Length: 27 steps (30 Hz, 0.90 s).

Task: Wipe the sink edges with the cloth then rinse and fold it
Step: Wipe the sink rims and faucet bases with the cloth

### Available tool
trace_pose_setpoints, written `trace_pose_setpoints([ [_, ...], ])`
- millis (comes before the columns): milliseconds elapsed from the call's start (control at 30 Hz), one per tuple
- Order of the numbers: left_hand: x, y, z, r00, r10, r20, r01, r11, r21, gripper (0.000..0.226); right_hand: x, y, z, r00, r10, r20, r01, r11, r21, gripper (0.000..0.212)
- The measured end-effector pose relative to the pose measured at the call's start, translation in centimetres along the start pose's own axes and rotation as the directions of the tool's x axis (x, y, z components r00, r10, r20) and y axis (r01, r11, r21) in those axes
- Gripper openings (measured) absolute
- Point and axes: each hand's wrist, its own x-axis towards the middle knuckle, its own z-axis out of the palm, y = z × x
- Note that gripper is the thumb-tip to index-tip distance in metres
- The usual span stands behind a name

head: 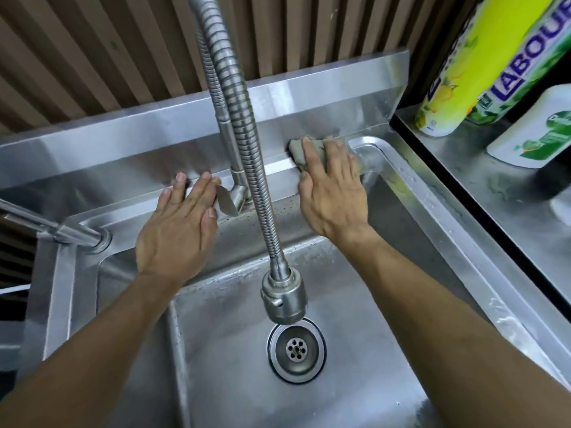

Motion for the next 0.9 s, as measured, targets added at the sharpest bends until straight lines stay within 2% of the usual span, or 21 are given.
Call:
trace_pose_setpoints([
  [133,-0.1,0.2,-0.2,1.0,-0.002,-0.01,0.002,1.0,0.001,0.064,0.3,-1.2,-0.1,0.967,0.255,0.015,-0.255,0.966,0.033,0.063],
  [200,-0.1,0.2,-0.1,1.0,-0.001,-0.016,0.001,1.0,-0.006,0.063,0.1,-2.6,-0.6,0.966,0.257,0.036,-0.257,0.966,-0.001,0.064],
  [300,0.0,0.1,0.0,0.999,0.004,-0.033,-0.004,1.0,-0.008,0.062,-0.8,-4.5,-1.4,0.998,0.041,0.049,-0.041,0.999,0.004,0.061],
  [367,0.0,0.1,0.1,0.999,0.008,-0.043,-0.008,1.0,-0.003,0.061,-1.2,-4.2,-1.9,0.995,-0.095,0.017,0.095,0.995,0.009,0.058],
  [500,0.0,0.0,0.4,0.999,0.006,-0.053,-0.006,1.0,-0.001,0.064,-1.5,-0.6,-1.6,0.931,-0.364,0.028,0.365,0.931,-0.003,0.06],
  [633,0.2,-0.2,0.6,0.999,-0.006,-0.041,0.006,1.0,0.001,0.064,-0.6,0.4,-0.4,0.899,-0.436,0.04,0.438,0.896,-0.076,0.059],
  [733,0.1,0.0,0.6,0.999,-0.023,-0.032,0.023,1.0,-0.008,0.061,-0.2,0.8,0.1,0.921,-0.387,0.041,0.387,0.922,0.002,0.059],
  [833,0.1,0.0,0.3,1.0,-0.029,-0.012,0.029,0.999,-0.013,0.061,-0.6,1.0,0.3,0.982,-0.187,-0.004,0.187,0.98,0.072,0.058],
  [900,0.0,0.0,0.2,1.0,-0.026,-0.006,0.026,1.0,-0.013,0.06,-0.7,0.1,0.4,0.999,-0.034,-0.035,0.037,0.995,0.097,0.059],
])
